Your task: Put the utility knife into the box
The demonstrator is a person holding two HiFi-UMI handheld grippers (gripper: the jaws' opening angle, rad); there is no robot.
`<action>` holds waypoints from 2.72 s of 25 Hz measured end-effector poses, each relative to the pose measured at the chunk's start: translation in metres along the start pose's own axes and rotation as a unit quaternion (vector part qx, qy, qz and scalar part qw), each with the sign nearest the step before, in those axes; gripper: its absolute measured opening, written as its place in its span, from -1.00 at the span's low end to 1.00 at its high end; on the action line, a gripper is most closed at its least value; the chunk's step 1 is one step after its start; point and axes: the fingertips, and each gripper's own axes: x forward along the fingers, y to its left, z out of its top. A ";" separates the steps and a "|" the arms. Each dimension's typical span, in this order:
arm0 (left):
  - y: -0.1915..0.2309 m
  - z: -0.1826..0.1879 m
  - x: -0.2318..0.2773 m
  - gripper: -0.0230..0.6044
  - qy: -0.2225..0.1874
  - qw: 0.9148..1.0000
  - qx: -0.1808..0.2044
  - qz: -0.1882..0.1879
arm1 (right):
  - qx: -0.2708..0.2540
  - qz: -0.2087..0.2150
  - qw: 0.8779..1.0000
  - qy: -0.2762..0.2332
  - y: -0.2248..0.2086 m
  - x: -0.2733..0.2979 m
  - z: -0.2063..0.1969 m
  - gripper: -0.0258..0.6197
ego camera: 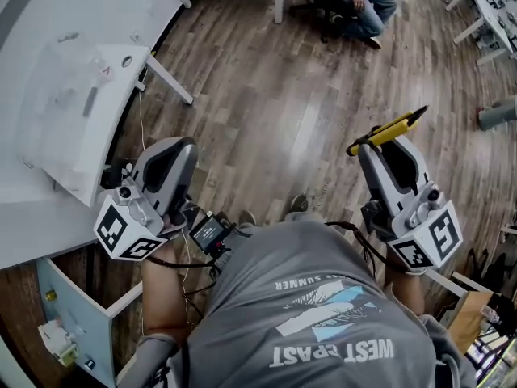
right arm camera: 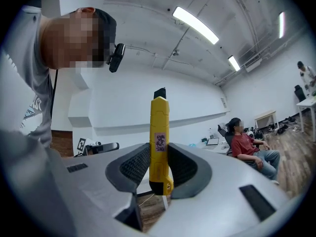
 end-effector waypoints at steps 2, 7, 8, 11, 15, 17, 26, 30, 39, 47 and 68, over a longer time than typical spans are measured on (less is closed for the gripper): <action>-0.005 -0.003 0.020 -0.89 0.003 1.000 0.004 0.008 | 0.005 0.009 1.000 -0.003 -0.021 -0.005 0.002 -0.55; -0.011 -0.007 0.045 -0.89 0.018 0.999 0.012 0.028 | 0.018 0.024 1.000 -0.010 -0.053 -0.007 0.004 -0.55; -0.010 -0.007 0.048 -0.89 0.020 0.999 0.012 0.032 | 0.020 0.024 0.999 -0.010 -0.059 -0.006 0.004 -0.55; 0.002 -0.006 0.049 -0.89 0.025 0.999 0.013 0.040 | 0.028 0.021 0.999 -0.008 -0.068 0.003 0.000 -0.55; 0.033 -0.008 0.048 -0.89 0.014 0.999 0.006 0.042 | 0.018 0.017 1.000 0.004 -0.075 0.028 -0.006 -0.55; 0.052 -0.009 0.052 -0.89 0.005 0.999 -0.002 0.037 | 0.011 0.011 1.000 0.009 -0.077 0.042 -0.004 -0.55; 0.137 0.011 0.056 -0.89 -0.058 0.998 -0.020 0.006 | -0.048 -0.011 0.999 0.016 -0.074 0.112 0.025 -0.55; 0.160 0.009 0.057 -0.89 -0.062 0.998 -0.029 0.008 | -0.048 -0.010 0.998 0.030 -0.075 0.134 0.020 -0.55; 0.203 -0.005 0.104 -0.89 -0.050 0.997 -0.039 0.041 | -0.032 0.007 0.999 0.039 -0.145 0.173 0.018 -0.55; 0.222 -0.009 0.187 -0.89 -0.037 0.995 -0.013 0.091 | -0.003 0.060 0.998 0.020 -0.249 0.202 0.026 -0.55; 0.388 0.000 0.256 -0.89 -0.062 0.985 -0.022 0.160 | -0.006 0.119 0.991 0.062 -0.359 0.377 0.022 -0.55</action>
